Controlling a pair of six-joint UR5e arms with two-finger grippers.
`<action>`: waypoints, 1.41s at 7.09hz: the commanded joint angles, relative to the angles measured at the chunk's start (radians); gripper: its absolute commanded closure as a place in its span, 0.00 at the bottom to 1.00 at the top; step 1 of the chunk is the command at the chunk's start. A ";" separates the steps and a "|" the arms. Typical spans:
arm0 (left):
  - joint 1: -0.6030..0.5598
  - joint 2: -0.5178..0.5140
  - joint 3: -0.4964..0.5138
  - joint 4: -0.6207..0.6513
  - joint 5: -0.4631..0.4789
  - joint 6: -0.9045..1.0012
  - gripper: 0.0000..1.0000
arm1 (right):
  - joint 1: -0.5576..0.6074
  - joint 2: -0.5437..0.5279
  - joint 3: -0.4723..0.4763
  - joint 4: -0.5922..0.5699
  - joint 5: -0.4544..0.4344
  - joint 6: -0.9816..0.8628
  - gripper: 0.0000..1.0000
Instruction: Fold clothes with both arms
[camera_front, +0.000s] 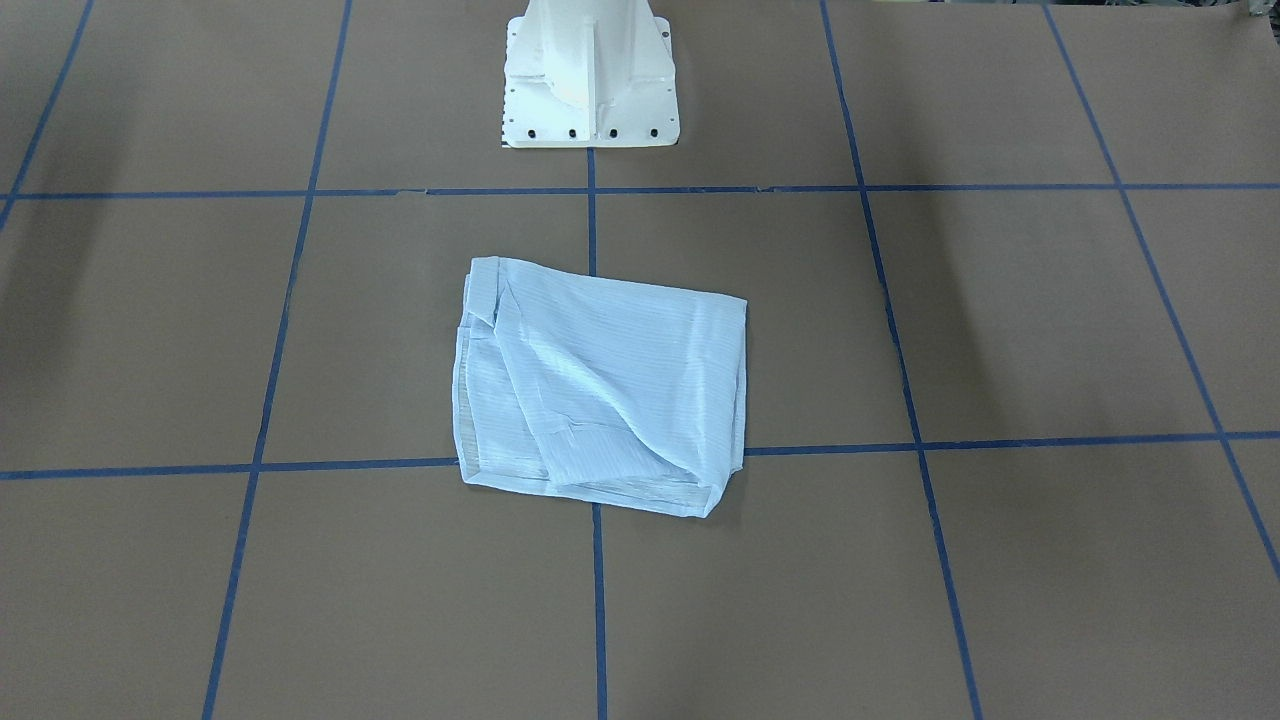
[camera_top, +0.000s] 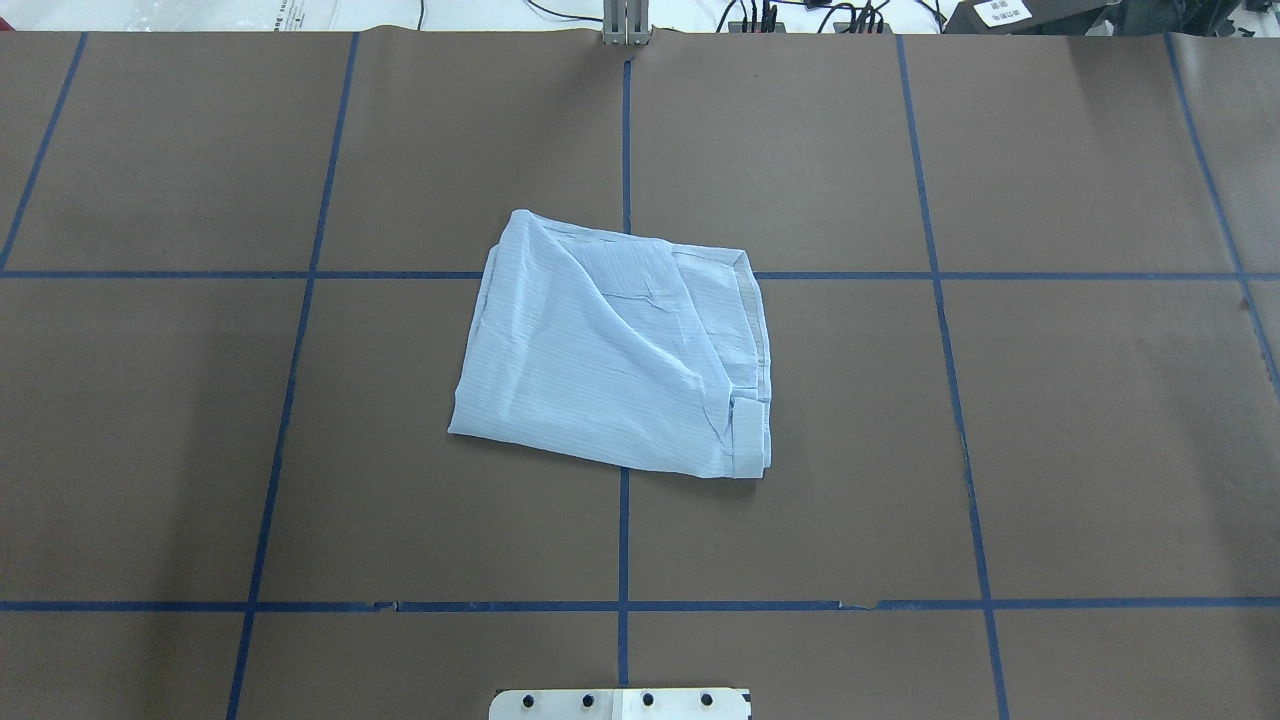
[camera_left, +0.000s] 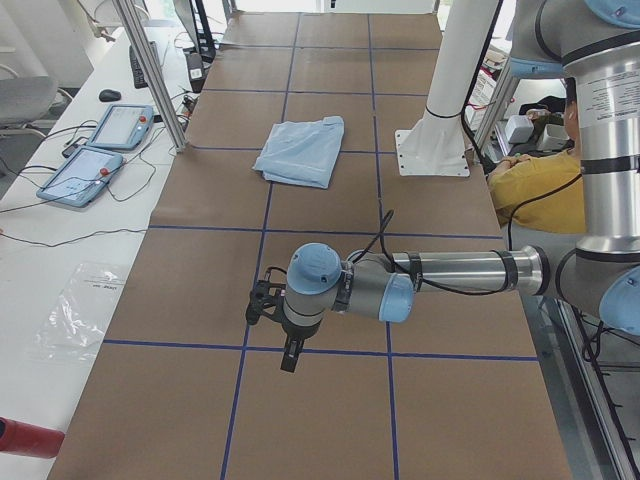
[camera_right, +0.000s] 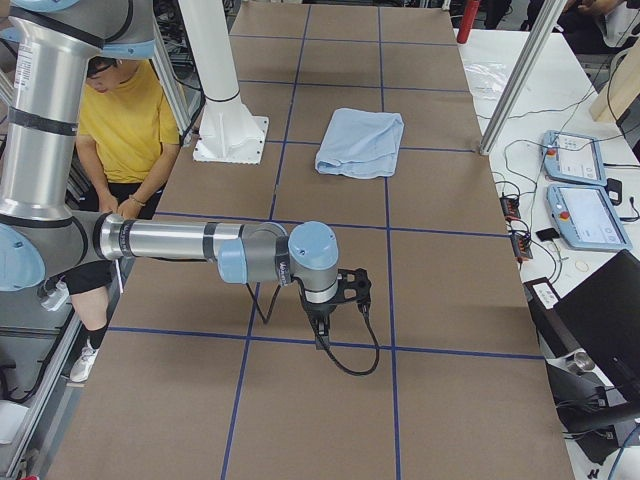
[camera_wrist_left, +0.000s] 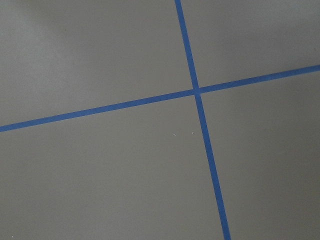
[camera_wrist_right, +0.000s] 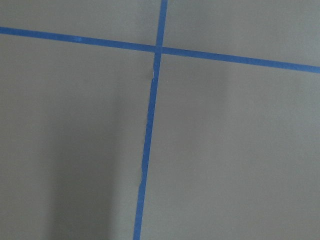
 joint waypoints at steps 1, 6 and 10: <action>0.001 0.000 0.001 -0.007 0.003 0.003 0.00 | -0.001 0.001 -0.016 0.003 0.004 0.001 0.00; 0.023 -0.002 -0.006 0.011 0.035 -0.002 0.00 | -0.001 0.001 -0.023 0.001 0.005 0.007 0.00; 0.026 0.001 0.000 0.033 0.026 0.006 0.00 | -0.001 0.001 -0.033 0.012 0.005 0.007 0.00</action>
